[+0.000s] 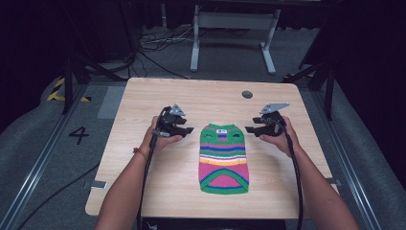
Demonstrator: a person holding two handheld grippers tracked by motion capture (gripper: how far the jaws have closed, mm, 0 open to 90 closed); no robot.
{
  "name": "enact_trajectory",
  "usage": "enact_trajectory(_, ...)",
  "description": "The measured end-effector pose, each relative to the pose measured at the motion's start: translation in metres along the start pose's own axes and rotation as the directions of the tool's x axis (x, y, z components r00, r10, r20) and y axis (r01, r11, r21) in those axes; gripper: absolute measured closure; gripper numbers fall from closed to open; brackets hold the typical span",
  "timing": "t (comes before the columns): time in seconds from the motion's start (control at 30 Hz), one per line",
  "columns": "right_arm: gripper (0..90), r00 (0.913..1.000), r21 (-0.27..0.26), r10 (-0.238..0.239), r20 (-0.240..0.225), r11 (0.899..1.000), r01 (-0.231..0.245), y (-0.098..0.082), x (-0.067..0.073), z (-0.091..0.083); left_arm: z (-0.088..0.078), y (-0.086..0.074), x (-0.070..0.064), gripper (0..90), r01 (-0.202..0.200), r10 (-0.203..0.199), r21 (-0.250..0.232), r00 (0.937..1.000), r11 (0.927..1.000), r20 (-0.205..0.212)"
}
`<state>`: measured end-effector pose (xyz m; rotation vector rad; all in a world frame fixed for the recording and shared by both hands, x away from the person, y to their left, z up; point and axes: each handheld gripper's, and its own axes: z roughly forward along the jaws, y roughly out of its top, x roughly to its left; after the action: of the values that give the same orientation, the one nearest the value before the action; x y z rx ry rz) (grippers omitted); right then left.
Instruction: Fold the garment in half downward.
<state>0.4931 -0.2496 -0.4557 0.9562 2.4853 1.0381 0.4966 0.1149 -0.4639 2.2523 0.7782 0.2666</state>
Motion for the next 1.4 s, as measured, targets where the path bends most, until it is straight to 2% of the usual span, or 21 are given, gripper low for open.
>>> enact_trajectory(0.03, 44.1, 1.0000, 0.004, -0.001, -0.002, 1.000, 0.001, 0.003, 0.001, 0.005, 0.003, 0.003, 0.000, 48.8, -0.005, 0.005, -0.001, 1.0000, 1.0000, 0.007)
enact_trajectory(0.1, 45.1, 0.9999, 0.004, 0.003, -0.011, 1.000, -0.003, 0.008, 0.003, 0.014, 0.011, 0.009, 0.001, 48.5, 0.004, -0.004, -0.002, 1.0000, 1.0000, 0.008)
enact_trajectory(0.17, 46.5, 0.9999, 0.005, 0.004, -0.014, 1.000, -0.004, 0.012, 0.003, 0.022, 0.019, 0.014, 0.002, 48.8, 0.021, -0.021, -0.013, 0.9995, 0.9997, 0.025)
enact_trajectory(0.23, 48.8, 0.9997, 0.019, 0.015, -0.019, 1.000, -0.015, 0.016, 0.002, 0.033, 0.029, 0.019, 0.004, 49.7, 0.029, -0.029, -0.004, 0.9994, 0.9996, 0.019)
enact_trajectory(0.33, 51.7, 0.9993, 0.055, 0.032, -0.022, 0.998, -0.030, 0.019, 0.000, 0.050, 0.043, 0.025, 0.004, 52.6, 0.068, -0.068, -0.016, 0.9971, 0.9975, 0.035)
enact_trajectory(0.37, 53.5, 0.9992, 0.060, 0.034, -0.020, 0.998, -0.033, 0.020, 0.000, 0.055, 0.047, 0.027, 0.004, 54.5, 0.066, -0.066, -0.015, 0.9968, 0.9977, 0.046)
enact_trajectory(0.43, 54.2, 0.9986, 0.064, 0.044, -0.031, 0.997, -0.042, 0.020, 0.000, 0.060, 0.055, 0.029, 0.002, 55.1, 0.075, -0.075, -0.001, 0.9963, 0.9972, 0.043)
enact_trajectory(0.53, 55.0, 0.9990, 0.084, 0.038, -0.025, 0.996, -0.036, 0.019, 0.002, 0.069, 0.064, 0.031, -0.002, 54.9, 0.058, -0.059, 0.014, 0.9974, 0.9982, 0.041)
enact_trajectory(0.63, 55.4, 0.9986, 0.080, 0.048, -0.024, 0.996, -0.046, 0.019, 0.002, 0.071, 0.074, 0.031, -0.008, 56.7, 0.041, -0.041, 0.026, 0.9988, 0.9988, 0.026)
enact_trajectory(0.8, 52.6, 0.9972, 0.083, 0.068, -0.030, 0.994, -0.066, 0.017, -0.002, 0.073, 0.082, 0.031, -0.011, 58.6, 0.047, -0.047, 0.026, 0.9985, 0.9986, 0.027)
enact_trajectory(0.9, 54.5, 0.9966, 0.089, 0.071, -0.041, 0.994, -0.067, 0.017, -0.002, 0.073, 0.082, 0.030, -0.009, 58.5, 0.060, -0.061, 0.025, 0.9974, 0.9979, 0.038)
enact_trajectory(0.93, 56.4, 0.9963, 0.090, 0.073, -0.046, 0.994, -0.068, 0.017, -0.002, 0.074, 0.082, 0.030, -0.009, 57.9, 0.064, -0.064, 0.025, 0.9976, 0.9977, 0.027)
enact_trajectory(1.0, 58.3, 0.9943, 0.089, 0.087, -0.062, 0.993, -0.081, 0.017, -0.003, 0.074, 0.082, 0.032, -0.009, 49.7, 0.069, -0.068, 0.039, 0.9976, 0.9969, -0.010)
enact_trajectory(1.03, 58.4, 0.9942, 0.087, 0.085, -0.066, 0.993, -0.079, 0.017, -0.003, 0.074, 0.083, 0.032, -0.009, 44.4, 0.076, -0.076, 0.042, 0.9971, 0.9962, -0.010)
enact_trajectory(1.07, 59.5, 0.9941, 0.087, 0.086, -0.066, 0.993, -0.080, 0.016, -0.003, 0.074, 0.082, 0.033, -0.010, 48.6, 0.065, -0.065, 0.045, 0.9978, 0.9969, 0.014)
enact_trajectory(1.1, 62.3, 0.9937, 0.087, 0.086, -0.073, 0.993, -0.080, 0.016, -0.003, 0.074, 0.083, 0.033, -0.011, 52.7, 0.058, -0.059, 0.046, 0.9981, 0.9972, 0.019)
enact_trajectory(1.17, 64.5, 0.9928, 0.085, 0.091, -0.079, 0.993, -0.084, 0.016, -0.003, 0.074, 0.083, 0.034, -0.011, 53.2, 0.056, -0.057, 0.047, 0.9981, 0.9973, 0.021)
enact_trajectory(1.23, 70.4, 0.9911, 0.086, 0.095, -0.093, 0.992, -0.087, 0.016, -0.002, 0.073, 0.083, 0.034, -0.011, 59.0, 0.042, -0.045, 0.054, 0.9981, 0.9976, 0.041)
enact_trajectory(1.3, 73.7, 0.9901, 0.086, 0.091, -0.107, 0.993, -0.082, 0.016, -0.002, 0.073, 0.082, 0.035, -0.012, 67.5, 0.029, -0.034, 0.055, 0.9961, 0.9981, 0.081)
enact_trajectory(1.37, 76.1, 0.9906, 0.084, 0.087, -0.106, 0.993, -0.078, 0.016, 0.000, 0.073, 0.082, 0.035, -0.015, 77.9, -0.015, 0.011, 0.050, 0.9966, 0.9986, 0.081)
enact_trajectory(1.4, 76.9, 0.9909, 0.082, 0.082, -0.106, 0.994, -0.073, 0.016, 0.000, 0.073, 0.082, 0.035, -0.015, 80.0, -0.016, 0.012, 0.048, 0.9971, 0.9987, 0.075)
